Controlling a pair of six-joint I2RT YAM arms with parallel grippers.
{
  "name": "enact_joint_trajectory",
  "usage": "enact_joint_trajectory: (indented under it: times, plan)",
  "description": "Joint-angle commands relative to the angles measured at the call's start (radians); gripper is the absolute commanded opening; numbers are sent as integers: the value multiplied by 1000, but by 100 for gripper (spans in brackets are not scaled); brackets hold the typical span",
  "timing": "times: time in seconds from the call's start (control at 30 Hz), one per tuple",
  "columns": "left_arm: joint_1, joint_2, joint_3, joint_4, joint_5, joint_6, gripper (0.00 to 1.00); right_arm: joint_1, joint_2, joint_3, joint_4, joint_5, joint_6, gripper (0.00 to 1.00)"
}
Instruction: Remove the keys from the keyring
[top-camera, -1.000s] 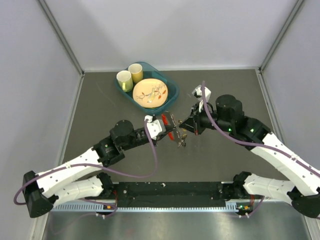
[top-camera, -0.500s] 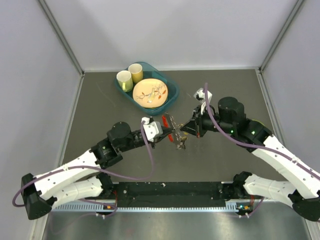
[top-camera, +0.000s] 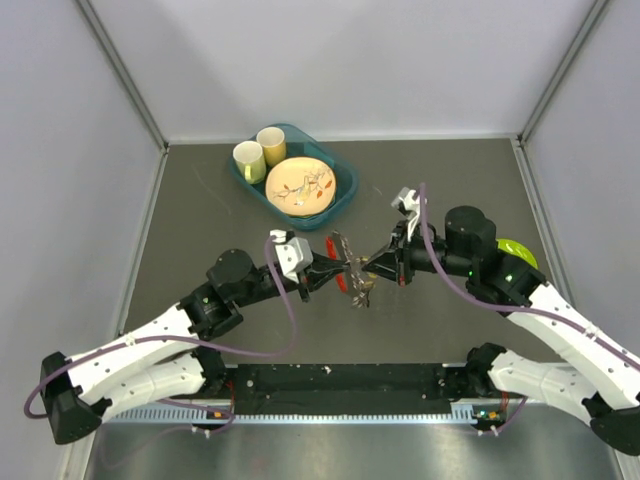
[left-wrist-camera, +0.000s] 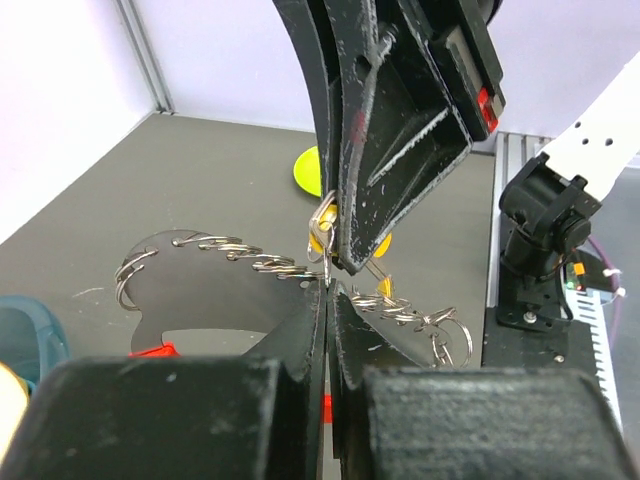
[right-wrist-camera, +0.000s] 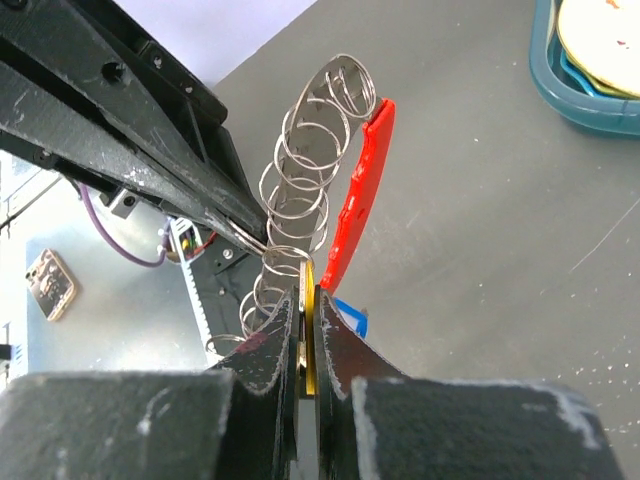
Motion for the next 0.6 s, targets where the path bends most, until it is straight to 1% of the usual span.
enact_joint_trajectory:
  times: [0.0,0.17,0.4,0.43,0.47,0.53,0.57]
  plan:
    - [10,-31,1,152,39,-100,0,-35,-45,-44,92,12,-29,0]
    - [22,-20,-12,230,50,-156,0,-33,-90,-87,124,-7,-31,0]
    - [25,-6,0,256,44,-192,0,-29,-100,-109,132,-50,-39,0]
    - [25,-5,-2,264,49,-197,0,-27,-104,-107,132,-50,-43,4]
    - [25,1,-3,267,58,-200,0,-25,-108,-104,132,-45,-48,15]
    - [27,14,3,259,102,-197,0,-27,-142,-101,124,-4,-60,22]
    - [27,27,8,249,114,-196,0,-27,-159,-94,121,8,-65,28]
